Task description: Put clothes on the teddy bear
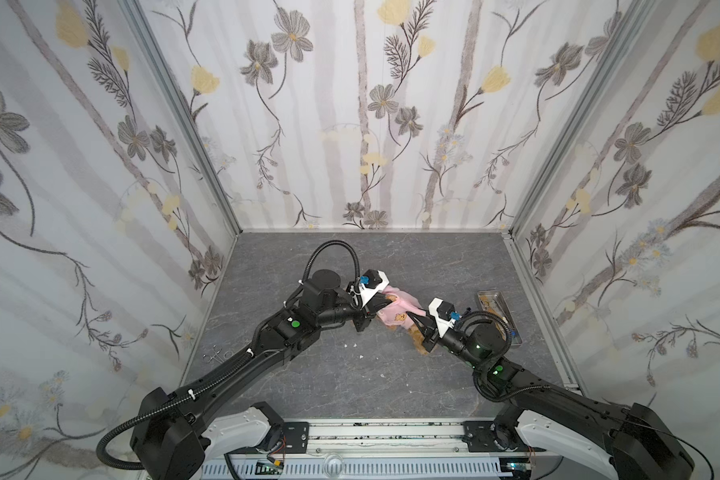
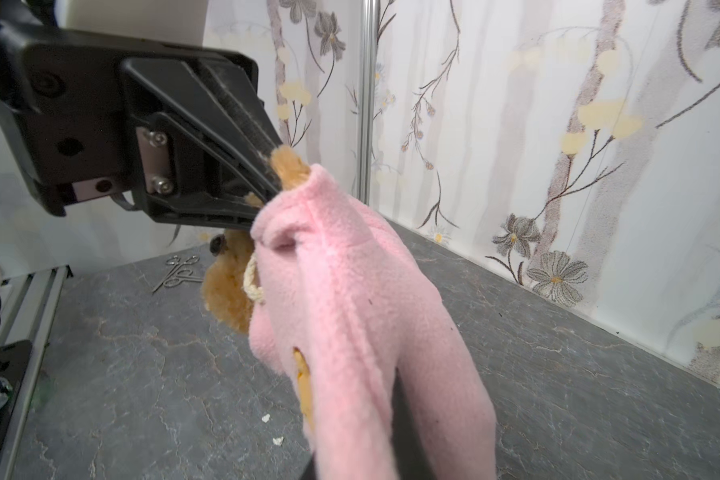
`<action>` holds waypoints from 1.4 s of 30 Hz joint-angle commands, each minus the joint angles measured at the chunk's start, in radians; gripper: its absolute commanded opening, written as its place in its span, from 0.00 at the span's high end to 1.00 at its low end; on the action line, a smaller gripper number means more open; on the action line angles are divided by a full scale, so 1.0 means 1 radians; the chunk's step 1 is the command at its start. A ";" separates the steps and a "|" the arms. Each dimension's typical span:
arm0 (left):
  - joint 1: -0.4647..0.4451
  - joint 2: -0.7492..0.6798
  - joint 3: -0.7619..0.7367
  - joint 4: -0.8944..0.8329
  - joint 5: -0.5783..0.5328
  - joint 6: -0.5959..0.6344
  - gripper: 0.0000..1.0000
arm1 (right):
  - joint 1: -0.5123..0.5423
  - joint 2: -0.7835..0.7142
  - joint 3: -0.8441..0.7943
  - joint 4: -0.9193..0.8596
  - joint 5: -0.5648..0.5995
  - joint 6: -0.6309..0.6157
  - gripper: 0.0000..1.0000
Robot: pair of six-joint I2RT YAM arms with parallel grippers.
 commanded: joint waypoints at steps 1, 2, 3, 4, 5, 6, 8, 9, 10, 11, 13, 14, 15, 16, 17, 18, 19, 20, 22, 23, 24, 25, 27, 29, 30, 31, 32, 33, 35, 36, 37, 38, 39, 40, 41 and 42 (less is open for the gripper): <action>0.027 -0.048 -0.064 0.304 -0.050 -0.278 1.00 | 0.002 0.004 -0.032 0.162 0.167 0.171 1.00; 0.028 -0.056 -0.070 0.320 -0.064 -0.305 1.00 | 0.007 0.013 -0.040 0.182 0.187 0.195 1.00; 0.028 -0.060 -0.072 0.325 -0.077 -0.326 1.00 | 0.012 0.022 -0.043 0.191 0.202 0.207 1.00; 0.028 -0.065 -0.075 0.329 -0.091 -0.342 1.00 | 0.022 0.035 -0.038 0.190 0.223 0.217 1.00; 0.028 -0.071 -0.082 0.330 -0.107 -0.356 1.00 | 0.034 0.048 -0.028 0.181 0.243 0.220 1.00; 0.029 -0.077 -0.090 0.337 -0.121 -0.376 1.00 | 0.042 0.062 -0.017 0.173 0.260 0.217 1.00; 0.036 -0.086 -0.107 0.363 -0.131 -0.437 1.00 | 0.048 0.091 -0.002 0.162 0.282 0.219 1.00; 0.044 -0.088 -0.121 0.393 -0.125 -0.489 1.00 | 0.049 0.105 0.006 0.159 0.287 0.220 1.00; 0.045 -0.089 -0.128 0.415 -0.117 -0.524 1.00 | 0.049 0.117 0.013 0.156 0.287 0.220 1.00; 0.045 -0.088 -0.135 0.435 -0.114 -0.569 1.00 | 0.050 0.130 0.021 0.155 0.286 0.220 1.00; 0.044 -0.087 -0.141 0.484 -0.098 -0.638 1.00 | 0.055 0.158 0.042 0.153 0.276 0.217 1.00; 0.043 -0.088 -0.145 0.515 -0.097 -0.675 1.00 | 0.058 0.181 0.057 0.156 0.273 0.214 1.00; 0.042 -0.087 -0.147 0.543 -0.092 -0.707 1.00 | 0.063 0.204 0.071 0.156 0.269 0.212 1.00; 0.041 -0.085 -0.146 0.567 -0.088 -0.733 1.00 | 0.069 0.225 0.082 0.159 0.268 0.212 1.00; 0.039 -0.082 -0.142 0.589 -0.084 -0.759 1.00 | 0.076 0.246 0.092 0.166 0.268 0.212 1.00; 0.037 -0.080 -0.142 0.610 -0.085 -0.783 1.00 | 0.081 0.266 0.103 0.171 0.271 0.212 1.00; 0.035 -0.078 -0.142 0.629 -0.086 -0.802 1.00 | 0.081 0.281 0.111 0.174 0.276 0.212 1.00; 0.033 -0.074 -0.145 0.654 -0.085 -0.824 1.00 | 0.081 0.296 0.118 0.178 0.278 0.212 1.00; 0.024 -0.062 -0.152 0.685 -0.080 -0.857 1.00 | 0.117 0.324 0.130 0.196 0.280 0.218 1.00; 0.022 -0.056 -0.157 0.697 -0.078 -0.866 1.00 | 0.121 0.338 0.137 0.203 0.281 0.221 1.00; 0.019 -0.051 -0.163 0.701 -0.075 -0.866 1.00 | 0.126 0.349 0.144 0.205 0.280 0.221 1.00; 0.017 -0.049 -0.169 0.701 -0.073 -0.862 1.00 | 0.131 0.357 0.149 0.205 0.279 0.220 1.00; 0.018 -0.052 -0.185 0.699 -0.074 -0.837 1.00 | 0.131 0.362 0.152 0.208 0.278 0.217 1.00; 0.018 -0.055 -0.200 0.691 -0.068 -0.801 1.00 | 0.129 0.353 0.145 0.209 0.289 0.203 1.00; 0.019 -0.055 -0.206 0.678 -0.064 -0.775 1.00 | 0.124 0.343 0.139 0.208 0.287 0.189 1.00; 0.020 -0.055 -0.211 0.660 -0.064 -0.750 1.00 | 0.119 0.333 0.135 0.203 0.277 0.178 1.00; 0.020 -0.055 -0.213 0.628 -0.063 -0.710 1.00 | 0.108 0.321 0.129 0.195 0.257 0.166 1.00; 0.020 -0.055 -0.215 0.597 -0.061 -0.665 1.00 | 0.096 0.308 0.124 0.188 0.227 0.156 1.00; 0.020 -0.056 -0.216 0.526 -0.062 -0.574 0.99 | 0.053 0.278 0.109 0.178 0.154 0.138 1.00; 0.020 -0.057 -0.216 0.489 -0.061 -0.522 0.85 | 0.037 0.261 0.104 0.167 0.120 0.130 1.00; 0.020 -0.059 -0.216 0.448 -0.060 -0.470 0.78 | 0.025 0.246 0.102 0.147 0.089 0.114 1.00; 0.020 -0.061 -0.208 0.394 -0.060 -0.408 0.73 | 0.013 0.230 0.102 0.122 0.053 0.094 1.00; 0.020 -0.064 -0.195 0.336 -0.058 -0.344 0.68 | 0.002 0.213 0.103 0.091 0.019 0.072 1.00; 0.020 -0.067 -0.185 0.285 -0.058 -0.293 0.63 | -0.002 0.199 0.105 0.063 0.001 0.052 1.00; 0.020 -0.072 -0.174 0.229 -0.059 -0.229 0.58 | -0.008 0.186 0.110 0.020 -0.023 0.023 1.00; 0.020 -0.078 -0.159 0.172 -0.064 -0.163 0.54 | -0.012 0.176 0.117 -0.021 -0.036 -0.001 1.00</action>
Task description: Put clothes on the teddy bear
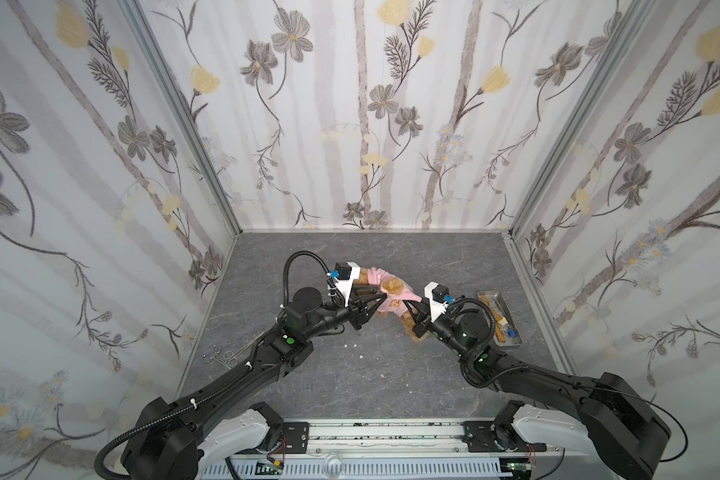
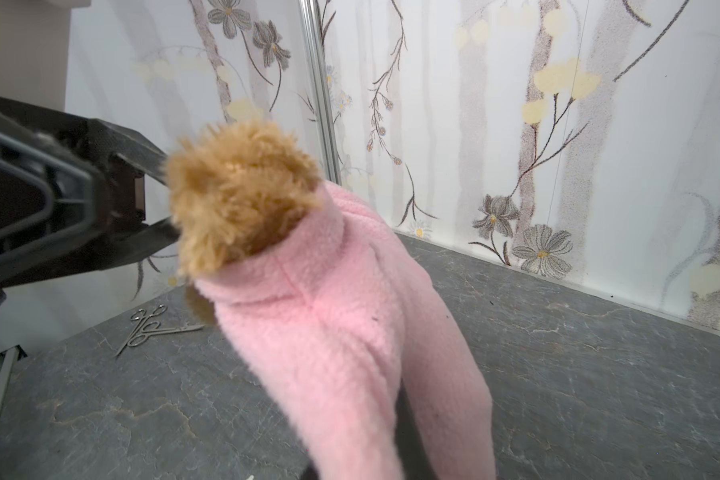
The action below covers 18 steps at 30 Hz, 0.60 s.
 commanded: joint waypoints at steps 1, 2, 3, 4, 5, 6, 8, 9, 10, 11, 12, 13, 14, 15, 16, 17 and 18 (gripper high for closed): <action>-0.001 -0.017 0.045 -0.210 0.001 0.285 0.52 | -0.008 -0.030 0.023 -0.121 -0.109 -0.111 1.00; -0.001 -0.023 0.066 -0.266 -0.003 0.340 0.49 | -0.007 -0.036 0.030 -0.159 -0.116 -0.137 1.00; -0.001 -0.030 0.081 -0.304 -0.008 0.384 0.48 | -0.009 -0.041 0.036 -0.191 -0.122 -0.158 1.00; -0.002 -0.037 0.096 -0.334 -0.010 0.420 0.46 | -0.009 -0.044 0.040 -0.214 -0.122 -0.173 1.00; -0.001 -0.043 0.110 -0.357 -0.014 0.456 0.46 | -0.008 -0.046 0.044 -0.237 -0.121 -0.185 1.00; 0.000 -0.044 0.127 -0.377 -0.012 0.479 0.46 | -0.009 -0.048 0.048 -0.251 -0.119 -0.196 1.00; 0.000 -0.035 0.165 -0.435 0.023 0.532 0.44 | -0.008 -0.050 0.051 -0.264 -0.117 -0.203 1.00; -0.001 -0.026 0.186 -0.465 0.037 0.560 0.43 | -0.008 -0.049 0.053 -0.266 -0.122 -0.205 1.00; -0.002 -0.016 0.202 -0.488 0.047 0.580 0.43 | -0.009 -0.048 0.056 -0.267 -0.127 -0.204 1.00; -0.002 -0.001 0.221 -0.514 0.053 0.602 0.42 | -0.008 -0.043 0.058 -0.266 -0.133 -0.204 1.00; -0.003 0.014 0.239 -0.533 0.058 0.617 0.41 | -0.006 -0.039 0.062 -0.267 -0.140 -0.203 1.00; -0.003 0.026 0.252 -0.545 0.064 0.627 0.40 | -0.006 -0.034 0.064 -0.266 -0.146 -0.201 1.00; -0.005 0.042 0.266 -0.557 0.075 0.638 0.39 | -0.006 -0.030 0.067 -0.266 -0.151 -0.198 1.00; -0.006 0.059 0.279 -0.567 0.087 0.646 0.38 | -0.005 -0.025 0.068 -0.264 -0.154 -0.197 1.00; -0.008 0.074 0.292 -0.573 0.097 0.650 0.38 | -0.003 -0.022 0.070 -0.264 -0.156 -0.196 1.00; -0.009 0.092 0.304 -0.577 0.106 0.654 0.38 | -0.002 -0.019 0.071 -0.261 -0.158 -0.194 1.00; -0.012 0.110 0.315 -0.581 0.108 0.658 0.37 | -0.002 -0.019 0.073 -0.260 -0.157 -0.192 1.00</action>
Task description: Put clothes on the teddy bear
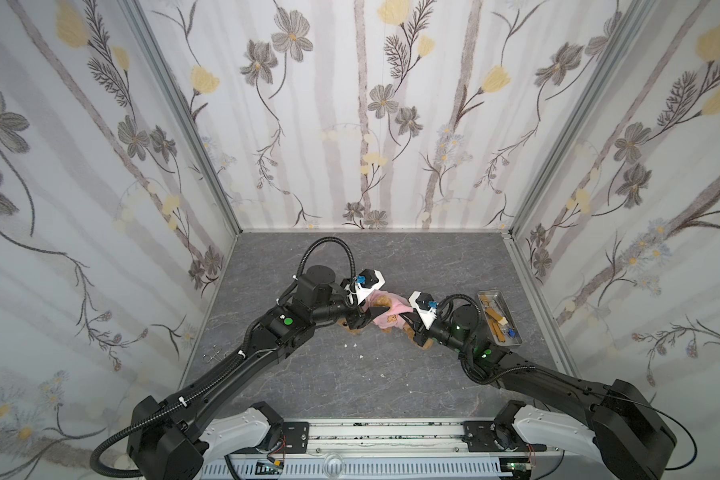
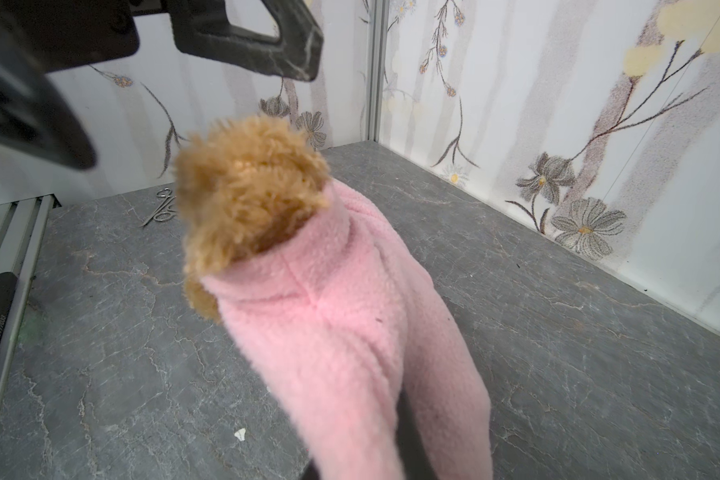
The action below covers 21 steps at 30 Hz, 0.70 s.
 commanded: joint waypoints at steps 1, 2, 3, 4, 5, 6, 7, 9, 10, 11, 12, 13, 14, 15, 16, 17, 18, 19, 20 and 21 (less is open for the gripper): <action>-0.006 0.043 0.036 -0.045 0.041 0.065 0.37 | 0.006 0.007 0.013 0.036 -0.026 -0.005 1.00; -0.009 0.057 0.044 -0.048 0.040 0.071 0.38 | 0.006 0.009 0.011 0.040 -0.026 -0.005 1.00; -0.013 0.069 0.050 -0.050 0.041 0.076 0.38 | 0.006 0.010 0.011 0.037 -0.028 -0.005 1.00; -0.014 0.079 0.054 -0.052 0.043 0.079 0.40 | 0.008 0.010 0.013 0.036 -0.028 -0.003 1.00; -0.017 0.085 0.055 -0.054 0.045 0.078 0.42 | 0.008 0.010 0.011 0.037 -0.027 -0.003 1.00; -0.018 0.091 0.057 -0.057 0.050 0.080 0.43 | 0.009 0.011 0.012 0.036 -0.027 -0.003 1.00; -0.020 0.096 0.055 -0.059 0.053 0.082 0.45 | 0.009 0.010 0.012 0.035 -0.026 -0.003 1.00; -0.022 0.101 0.055 -0.061 0.051 0.083 0.50 | 0.010 0.010 0.010 0.035 -0.025 -0.004 1.00; -0.022 0.103 0.055 -0.062 0.051 0.082 0.53 | 0.009 0.010 0.010 0.035 -0.025 -0.002 1.00; -0.021 0.104 0.055 -0.063 0.051 0.082 0.55 | 0.010 0.010 0.011 0.037 -0.026 -0.001 1.00; -0.021 0.104 0.055 -0.063 0.049 0.082 0.60 | 0.010 0.010 0.009 0.039 -0.026 -0.001 1.00; -0.021 0.104 0.057 -0.063 0.047 0.079 0.65 | 0.010 0.012 0.009 0.039 -0.022 -0.002 1.00; -0.021 0.104 0.058 -0.063 0.044 0.076 0.70 | 0.010 0.012 0.009 0.038 -0.019 -0.002 1.00; -0.021 0.104 0.059 -0.063 0.040 0.071 0.77 | 0.010 0.011 0.007 0.038 -0.013 -0.003 1.00; -0.022 0.104 0.062 -0.062 0.036 0.064 0.87 | 0.009 0.009 0.003 0.038 -0.006 -0.001 1.00; -0.021 0.102 0.066 -0.060 0.031 0.053 0.95 | 0.010 0.008 0.002 0.040 0.006 0.001 1.00; -0.022 0.101 0.074 -0.055 0.019 0.024 1.00 | 0.011 0.007 -0.002 0.039 0.022 0.007 1.00; -0.019 0.099 0.088 -0.043 0.001 -0.028 1.00 | 0.010 0.006 -0.005 0.040 0.040 0.019 1.00; -0.010 0.098 0.101 -0.019 -0.012 -0.098 1.00 | 0.010 0.006 -0.007 0.040 0.062 0.033 1.00; 0.005 0.090 0.107 0.042 -0.012 -0.199 1.00 | 0.009 0.006 -0.009 0.041 0.088 0.059 1.00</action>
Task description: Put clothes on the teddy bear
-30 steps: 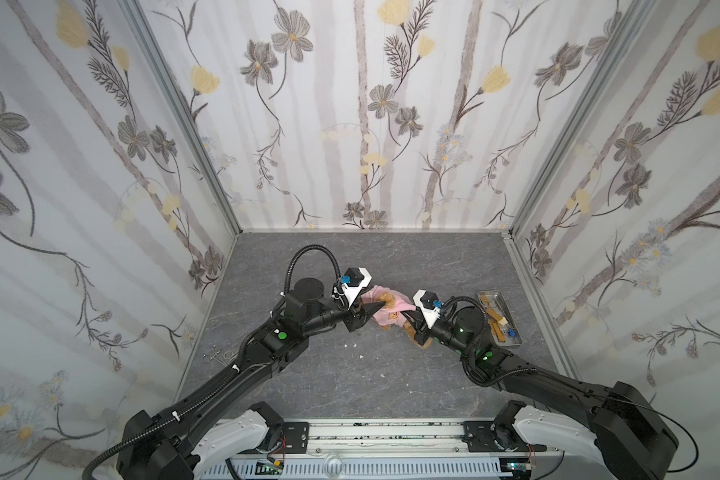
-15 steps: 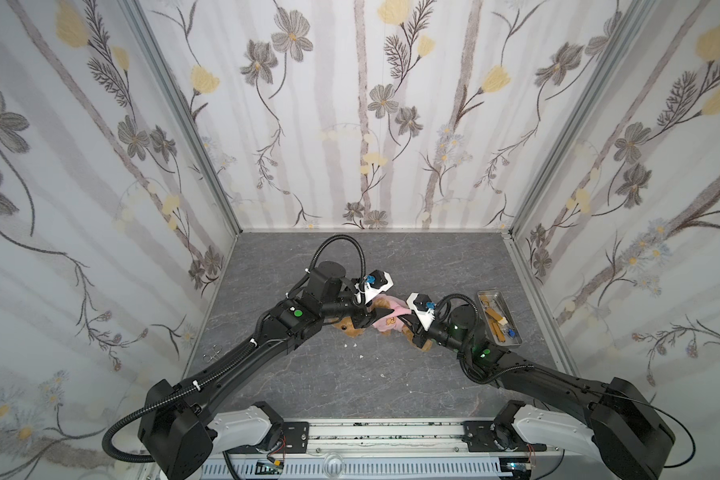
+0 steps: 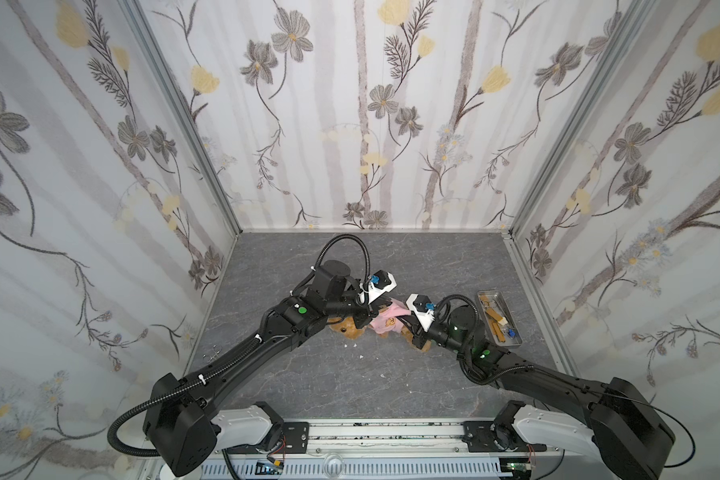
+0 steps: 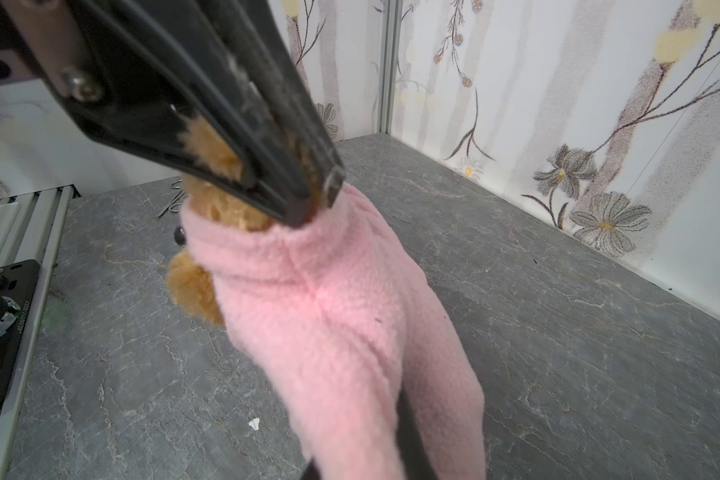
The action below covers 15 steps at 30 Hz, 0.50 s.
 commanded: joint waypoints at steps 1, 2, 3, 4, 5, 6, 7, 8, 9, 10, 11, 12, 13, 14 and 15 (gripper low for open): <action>0.033 -0.032 0.013 0.204 -0.015 -0.316 1.00 | 0.000 0.000 -0.004 0.047 0.098 0.076 1.00; 0.039 -0.054 -0.014 0.292 -0.023 -0.418 1.00 | 0.005 0.005 -0.004 0.050 0.108 0.098 1.00; 0.043 -0.084 -0.060 0.418 -0.044 -0.519 1.00 | 0.020 0.009 -0.006 0.058 0.132 0.122 1.00; 0.042 -0.108 -0.106 0.529 -0.059 -0.612 1.00 | 0.042 0.019 -0.006 0.062 0.169 0.130 1.00; 0.043 -0.119 -0.128 0.581 -0.075 -0.673 1.00 | 0.064 0.029 -0.005 0.057 0.205 0.129 1.00; 0.041 -0.123 -0.135 0.599 -0.092 -0.714 1.00 | 0.082 0.044 -0.002 0.049 0.255 0.125 1.00; 0.039 -0.127 -0.138 0.606 -0.112 -0.741 1.00 | 0.097 0.056 -0.001 0.045 0.292 0.124 1.00; 0.037 -0.131 -0.146 0.614 -0.124 -0.755 1.00 | 0.114 0.065 -0.006 0.049 0.314 0.131 1.00; 0.036 -0.133 -0.155 0.615 -0.131 -0.762 1.00 | 0.113 0.074 -0.010 0.058 0.334 0.139 1.00; 0.036 -0.133 -0.163 0.614 -0.134 -0.766 1.00 | 0.114 0.079 -0.008 0.060 0.340 0.140 1.00; 0.037 -0.131 -0.168 0.613 -0.128 -0.761 1.00 | 0.113 0.082 -0.002 0.053 0.346 0.137 1.00; 0.034 -0.128 -0.176 0.604 -0.123 -0.752 1.00 | 0.114 0.084 0.013 0.039 0.349 0.130 1.00; 0.033 -0.123 -0.183 0.590 -0.122 -0.742 1.00 | 0.114 0.085 0.030 0.020 0.343 0.116 1.00; 0.029 -0.117 -0.186 0.575 -0.118 -0.728 1.00 | 0.113 0.082 0.044 0.006 0.334 0.102 1.00; 0.023 -0.109 -0.187 0.549 -0.125 -0.711 1.00 | 0.113 0.078 0.058 -0.006 0.326 0.087 1.00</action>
